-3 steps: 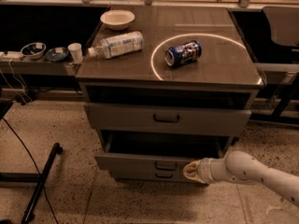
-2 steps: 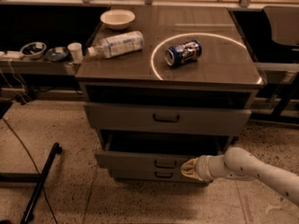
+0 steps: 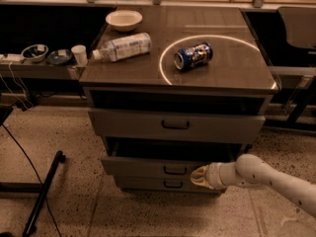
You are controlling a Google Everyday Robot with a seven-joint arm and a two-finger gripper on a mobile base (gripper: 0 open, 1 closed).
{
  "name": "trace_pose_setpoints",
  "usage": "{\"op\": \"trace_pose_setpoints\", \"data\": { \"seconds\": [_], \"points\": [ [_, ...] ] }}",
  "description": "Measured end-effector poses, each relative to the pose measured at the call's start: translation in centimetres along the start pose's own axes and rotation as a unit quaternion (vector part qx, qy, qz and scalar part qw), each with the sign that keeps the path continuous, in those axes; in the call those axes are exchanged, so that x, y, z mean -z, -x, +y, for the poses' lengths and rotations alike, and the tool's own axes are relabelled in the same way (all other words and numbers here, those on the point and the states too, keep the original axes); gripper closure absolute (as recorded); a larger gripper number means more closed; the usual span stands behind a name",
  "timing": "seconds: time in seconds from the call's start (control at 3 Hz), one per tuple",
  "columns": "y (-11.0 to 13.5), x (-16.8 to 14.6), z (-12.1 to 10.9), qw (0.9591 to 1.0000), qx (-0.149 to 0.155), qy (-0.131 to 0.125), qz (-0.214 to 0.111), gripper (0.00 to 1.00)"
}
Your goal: Close middle drawer
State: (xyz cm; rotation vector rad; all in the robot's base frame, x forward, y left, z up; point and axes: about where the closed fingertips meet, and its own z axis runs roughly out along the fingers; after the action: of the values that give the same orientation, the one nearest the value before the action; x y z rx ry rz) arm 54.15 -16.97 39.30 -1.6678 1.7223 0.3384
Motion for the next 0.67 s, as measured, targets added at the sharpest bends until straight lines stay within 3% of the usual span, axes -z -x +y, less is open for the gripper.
{"op": "trace_pose_setpoints", "data": {
  "seconds": [0.33,0.67],
  "points": [
    [-0.2,-0.8,-1.0,1.0000,-0.001,-0.002,-0.006,1.00],
    [-1.0,-3.7,-1.5,0.9994,-0.010,0.017,-0.029,1.00]
  ]
}}
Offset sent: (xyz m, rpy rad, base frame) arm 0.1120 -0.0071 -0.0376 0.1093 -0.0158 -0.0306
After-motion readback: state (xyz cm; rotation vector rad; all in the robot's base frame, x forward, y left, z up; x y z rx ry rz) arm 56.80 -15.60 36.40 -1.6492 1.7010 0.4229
